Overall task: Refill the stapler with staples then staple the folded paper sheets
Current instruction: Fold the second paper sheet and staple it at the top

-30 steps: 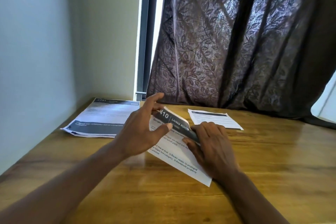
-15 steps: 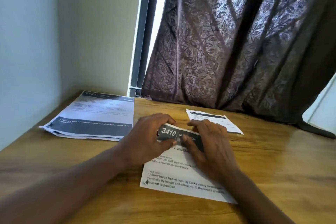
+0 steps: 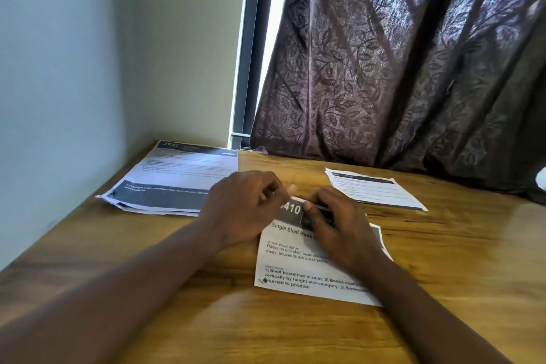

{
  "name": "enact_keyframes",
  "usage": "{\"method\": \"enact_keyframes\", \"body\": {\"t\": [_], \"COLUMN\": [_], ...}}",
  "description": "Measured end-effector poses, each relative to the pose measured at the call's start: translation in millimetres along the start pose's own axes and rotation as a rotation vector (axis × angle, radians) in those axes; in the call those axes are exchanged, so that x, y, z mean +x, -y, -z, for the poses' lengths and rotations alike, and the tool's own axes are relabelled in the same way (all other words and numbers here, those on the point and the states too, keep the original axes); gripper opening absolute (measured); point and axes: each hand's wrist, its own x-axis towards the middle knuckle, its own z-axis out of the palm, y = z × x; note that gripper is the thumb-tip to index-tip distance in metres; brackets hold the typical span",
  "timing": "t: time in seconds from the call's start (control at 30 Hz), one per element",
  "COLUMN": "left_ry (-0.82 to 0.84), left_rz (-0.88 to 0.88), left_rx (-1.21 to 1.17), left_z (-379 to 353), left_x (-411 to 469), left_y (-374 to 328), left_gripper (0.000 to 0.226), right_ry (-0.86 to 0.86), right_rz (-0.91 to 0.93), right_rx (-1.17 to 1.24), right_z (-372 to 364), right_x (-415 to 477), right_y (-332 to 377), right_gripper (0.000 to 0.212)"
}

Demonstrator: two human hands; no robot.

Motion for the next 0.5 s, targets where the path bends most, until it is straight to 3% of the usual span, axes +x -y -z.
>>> {"method": "enact_keyframes", "body": {"t": [0.13,0.3,0.4,0.5], "left_ry": [0.063,0.33,0.402,0.333], "left_rz": [0.132,0.154,0.131,0.191], "left_rx": [0.143,0.326,0.305,0.117], "left_z": [14.0,30.8,30.0,23.6], "left_x": [8.8,10.8,8.9,9.2], "left_y": [19.4,29.6,30.0,34.0], "left_gripper": [0.046,0.064,0.046,0.031], "right_ry": [-0.001,0.035,0.053,0.043], "right_rz": [-0.082,-0.139,-0.153,-0.148], "right_rx": [0.064,0.069,0.063,0.059], "right_z": [4.1,5.8,4.9,4.1], "right_x": [-1.8,-3.0,-3.3,-3.6], "right_y": [-3.0,-5.5,-6.0,-6.2], "right_gripper": [0.017,0.011,0.011,0.011]}}
